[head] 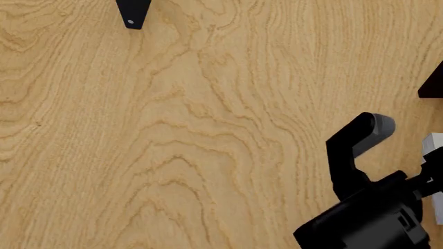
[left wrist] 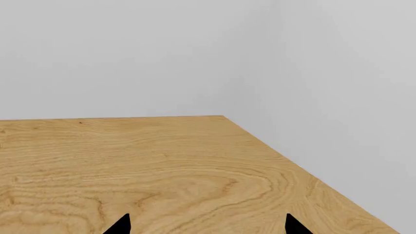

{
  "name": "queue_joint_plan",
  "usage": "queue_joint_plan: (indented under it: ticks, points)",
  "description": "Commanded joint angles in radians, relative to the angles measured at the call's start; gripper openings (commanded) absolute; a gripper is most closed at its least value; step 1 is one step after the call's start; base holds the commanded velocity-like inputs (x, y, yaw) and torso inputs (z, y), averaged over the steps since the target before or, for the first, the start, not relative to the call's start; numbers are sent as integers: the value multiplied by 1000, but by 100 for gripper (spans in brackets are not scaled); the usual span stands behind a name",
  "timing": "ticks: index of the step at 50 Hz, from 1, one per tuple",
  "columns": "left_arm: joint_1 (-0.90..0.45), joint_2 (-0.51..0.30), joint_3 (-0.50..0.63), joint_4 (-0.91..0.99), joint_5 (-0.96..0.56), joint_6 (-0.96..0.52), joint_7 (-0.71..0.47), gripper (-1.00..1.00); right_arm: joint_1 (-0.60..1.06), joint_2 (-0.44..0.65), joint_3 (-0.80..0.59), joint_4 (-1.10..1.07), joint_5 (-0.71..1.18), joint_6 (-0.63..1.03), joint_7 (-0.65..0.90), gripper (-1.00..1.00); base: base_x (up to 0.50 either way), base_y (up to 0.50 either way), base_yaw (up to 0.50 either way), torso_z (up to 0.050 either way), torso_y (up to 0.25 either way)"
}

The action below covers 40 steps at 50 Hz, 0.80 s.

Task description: Pick up the book on the right and place it on the cabinet shelf.

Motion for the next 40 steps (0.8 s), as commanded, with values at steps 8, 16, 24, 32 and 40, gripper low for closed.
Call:
queue_joint_plan:
  ticks: [8,16,24,32,40]
  points:
    - [2,1,-1,-4,-7,6,1,100,18,8,-120,-37,32,-82,-114,100,0,0,0,0,0]
    - [1,-2,1,0,-9,3,-4,100,25,12,-124,-61,38,-84,-119,100,0,0,0,0,0]
    - [1,-1,2,-6,-8,11,2,100,34,10,-131,-61,31,-102,-124,100,0,0,0,0,0]
    - [2,-4,5,-3,-5,8,-2,100,46,9,-158,-19,0,-182,-173,100,0,0,0,0,0]
    - [2,-6,6,-4,-5,9,-2,100,41,14,-151,-31,-1,-229,-195,100,0,0,0,0,0]
